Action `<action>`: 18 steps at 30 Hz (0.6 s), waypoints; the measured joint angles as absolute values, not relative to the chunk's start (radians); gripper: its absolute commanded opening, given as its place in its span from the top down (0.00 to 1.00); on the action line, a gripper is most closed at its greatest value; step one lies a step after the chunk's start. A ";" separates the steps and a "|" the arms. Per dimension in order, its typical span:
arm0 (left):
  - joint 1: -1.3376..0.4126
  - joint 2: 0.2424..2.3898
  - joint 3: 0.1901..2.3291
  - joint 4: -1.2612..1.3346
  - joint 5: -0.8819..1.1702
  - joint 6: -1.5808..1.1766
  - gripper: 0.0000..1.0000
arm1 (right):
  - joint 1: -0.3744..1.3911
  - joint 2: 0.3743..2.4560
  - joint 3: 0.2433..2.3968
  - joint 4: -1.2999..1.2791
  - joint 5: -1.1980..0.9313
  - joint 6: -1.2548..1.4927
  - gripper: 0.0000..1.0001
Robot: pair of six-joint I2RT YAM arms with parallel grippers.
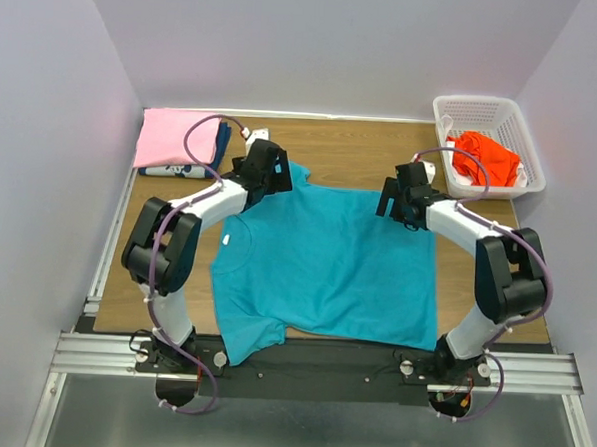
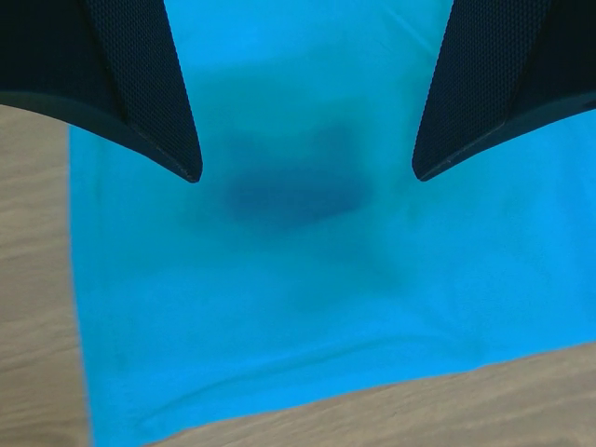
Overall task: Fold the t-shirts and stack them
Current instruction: Flatten the tshirt out
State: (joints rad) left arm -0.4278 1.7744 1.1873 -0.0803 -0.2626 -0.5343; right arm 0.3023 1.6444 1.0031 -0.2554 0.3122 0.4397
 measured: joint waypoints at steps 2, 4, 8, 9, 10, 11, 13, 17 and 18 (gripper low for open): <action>-0.428 1.817 1.206 -0.094 -0.254 -0.531 0.02 | 0.298 1.692 1.028 -0.255 0.293 0.429 0.00; -0.427 1.860 1.227 -0.108 -0.252 -0.525 0.02 | 0.294 1.748 1.058 -0.253 0.270 0.419 0.00; -0.420 1.929 1.280 -0.130 -0.230 -0.519 0.02 | 0.284 1.825 1.114 -0.251 0.244 0.405 0.00; -0.412 1.948 1.294 -0.132 -0.216 -0.517 0.02 | 0.279 1.848 1.129 -0.249 0.237 0.401 0.00; -0.405 1.961 1.306 -0.135 -0.201 -0.516 0.02 | 0.275 1.864 1.144 -0.248 0.236 0.395 0.00; -0.393 1.975 1.318 -0.138 -0.186 -0.515 0.02 | 0.271 1.876 1.159 -0.247 0.236 0.392 0.00; -0.364 2.006 1.342 -0.141 -0.162 -0.511 0.02 | 0.263 1.900 1.188 -0.242 0.233 0.388 0.00; -0.323 2.053 1.396 -0.147 -0.122 -0.497 0.02 | 0.252 1.942 1.238 -0.225 0.231 0.375 0.00; -0.318 2.063 1.409 -0.149 -0.115 -0.494 0.02 | 0.249 1.952 1.249 -0.225 0.229 0.372 0.00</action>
State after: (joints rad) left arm -0.3180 2.0628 1.4090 -0.1490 -0.1146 -0.4938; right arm 0.2489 1.9518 1.2491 -0.2249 0.2295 0.3721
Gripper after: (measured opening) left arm 0.983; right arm 0.998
